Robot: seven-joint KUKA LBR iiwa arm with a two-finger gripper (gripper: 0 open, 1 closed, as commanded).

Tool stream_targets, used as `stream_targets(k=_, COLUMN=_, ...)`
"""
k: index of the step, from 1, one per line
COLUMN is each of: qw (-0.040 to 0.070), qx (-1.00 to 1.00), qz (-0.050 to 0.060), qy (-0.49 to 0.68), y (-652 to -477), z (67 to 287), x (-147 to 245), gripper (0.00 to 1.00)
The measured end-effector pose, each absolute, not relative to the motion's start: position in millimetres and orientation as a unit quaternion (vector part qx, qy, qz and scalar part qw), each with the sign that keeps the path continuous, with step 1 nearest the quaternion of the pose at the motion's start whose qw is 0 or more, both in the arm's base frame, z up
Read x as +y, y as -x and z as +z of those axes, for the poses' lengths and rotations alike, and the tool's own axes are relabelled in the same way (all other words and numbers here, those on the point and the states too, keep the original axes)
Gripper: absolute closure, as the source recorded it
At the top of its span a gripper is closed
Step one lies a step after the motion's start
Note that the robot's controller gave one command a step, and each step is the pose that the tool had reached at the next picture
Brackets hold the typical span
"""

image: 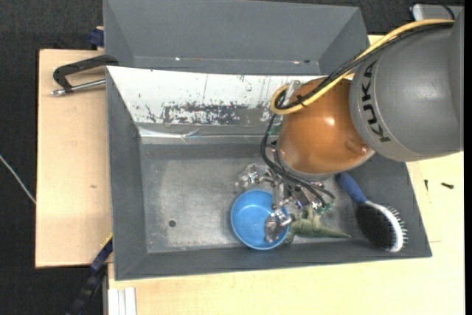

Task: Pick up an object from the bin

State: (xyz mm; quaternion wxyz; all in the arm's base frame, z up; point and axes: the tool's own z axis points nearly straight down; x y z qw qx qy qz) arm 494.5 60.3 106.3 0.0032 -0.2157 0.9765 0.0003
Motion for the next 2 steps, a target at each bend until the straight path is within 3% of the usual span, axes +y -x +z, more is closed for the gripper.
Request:
stream_targets(k=1, qw=0.003, qx=0.96, qz=0.0, qy=0.278, y=-497.5, z=72.5, x=62.2, gripper=0.0)
stream_targets(k=2, qw=0.002, qx=0.961, qz=0.0, qy=0.278, y=-498.6, z=73.4, x=63.0, gripper=0.0)
